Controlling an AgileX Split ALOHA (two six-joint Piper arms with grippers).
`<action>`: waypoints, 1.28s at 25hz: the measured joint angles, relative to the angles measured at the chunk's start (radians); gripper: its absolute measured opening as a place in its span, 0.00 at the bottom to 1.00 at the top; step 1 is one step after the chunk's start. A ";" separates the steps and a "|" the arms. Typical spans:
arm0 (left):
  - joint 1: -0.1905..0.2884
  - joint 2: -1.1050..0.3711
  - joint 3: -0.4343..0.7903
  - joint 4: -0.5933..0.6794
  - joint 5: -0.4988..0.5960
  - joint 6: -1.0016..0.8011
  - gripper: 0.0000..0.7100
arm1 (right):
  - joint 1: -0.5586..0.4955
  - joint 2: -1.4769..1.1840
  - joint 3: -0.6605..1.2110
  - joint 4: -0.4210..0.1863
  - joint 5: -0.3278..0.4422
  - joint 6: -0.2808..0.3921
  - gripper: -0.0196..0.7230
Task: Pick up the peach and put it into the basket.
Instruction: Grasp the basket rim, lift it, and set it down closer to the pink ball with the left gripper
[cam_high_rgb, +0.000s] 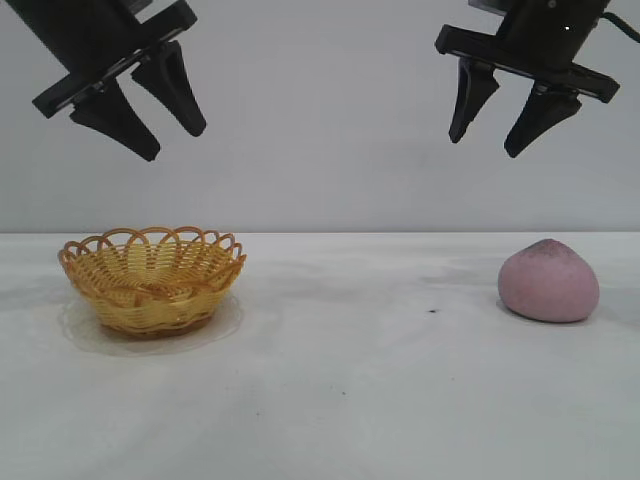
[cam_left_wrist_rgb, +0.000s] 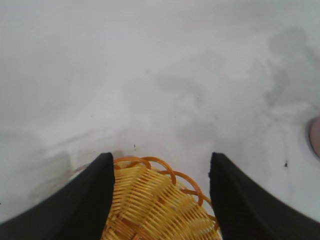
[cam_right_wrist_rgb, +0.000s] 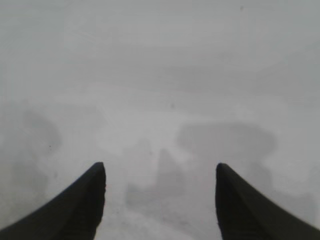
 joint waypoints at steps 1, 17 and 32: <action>-0.002 0.000 0.000 0.000 0.000 0.000 0.57 | 0.000 0.000 0.000 0.006 0.000 0.000 0.57; -0.001 0.000 0.000 0.045 0.002 0.000 0.57 | 0.000 -0.002 -0.020 0.015 0.012 -0.023 0.57; -0.001 0.000 -0.261 0.494 0.393 0.078 0.57 | 0.000 -0.002 -0.020 0.015 0.026 -0.031 0.57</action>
